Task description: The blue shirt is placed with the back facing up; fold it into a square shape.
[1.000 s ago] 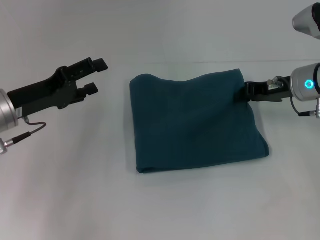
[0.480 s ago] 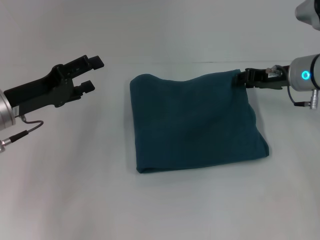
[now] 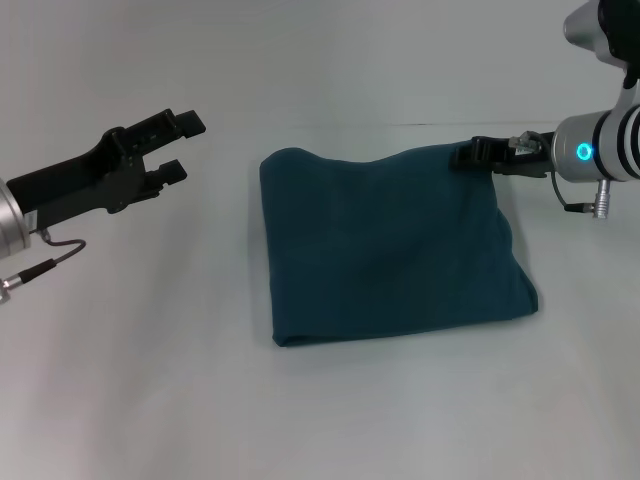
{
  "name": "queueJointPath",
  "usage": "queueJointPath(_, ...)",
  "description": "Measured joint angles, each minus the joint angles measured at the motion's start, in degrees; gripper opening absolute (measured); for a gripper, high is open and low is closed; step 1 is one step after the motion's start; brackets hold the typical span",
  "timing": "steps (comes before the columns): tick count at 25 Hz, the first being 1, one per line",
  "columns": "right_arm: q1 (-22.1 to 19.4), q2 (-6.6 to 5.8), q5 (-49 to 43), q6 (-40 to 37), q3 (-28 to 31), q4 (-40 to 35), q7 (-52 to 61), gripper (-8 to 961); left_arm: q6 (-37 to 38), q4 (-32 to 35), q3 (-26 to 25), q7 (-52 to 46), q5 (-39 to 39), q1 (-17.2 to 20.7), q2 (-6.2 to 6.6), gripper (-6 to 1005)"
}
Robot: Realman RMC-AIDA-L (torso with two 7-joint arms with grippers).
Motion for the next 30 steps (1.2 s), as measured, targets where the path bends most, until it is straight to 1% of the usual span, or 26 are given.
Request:
queueJointPath(1,0.0,0.00,0.0,0.1,0.0,0.0,0.0,445,0.0,0.0,0.0,0.0,0.0,0.0,0.00,928)
queueJointPath(6,-0.8,0.07,0.1,0.2,0.0,-1.6,-0.8,382,-0.1,0.0,0.0,0.0,0.0,-0.1,0.00,927)
queueJointPath(12,-0.5,0.50,0.3,0.3,0.0,-1.9,-2.9,156,-0.1,-0.1,0.0,0.0,0.0,0.0,-0.13,927)
queueJointPath(18,-0.8,0.75,0.3,-0.4,0.0,-2.4,-3.7,46,0.0,-0.2,0.0,0.0,0.0,0.0,-0.18,927)
queueJointPath(20,-1.7,1.31,0.3,-1.5,0.0,-4.4,-4.8,9,0.1,-0.3,0.0,0.0,0.0,0.1,-0.18,927)
queueJointPath(22,-3.0,2.36,0.3,-3.2,-0.1,-7.6,-6.6,9,0.1,-0.3,0.0,0.0,0.0,0.2,-0.18,927)
queueJointPath(24,-4.3,3.15,0.2,-4.4,-0.8,-10.4,-8.0,10,0.0,-0.6,0.0,0.0,0.0,0.2,-0.17,927)
queueJointPath(30,-5.4,3.30,0.1,-5.2,-6.1,-12.8,-9.0,9,-0.1,-0.8,0.0,0.0,0.0,0.1,-0.18,927)
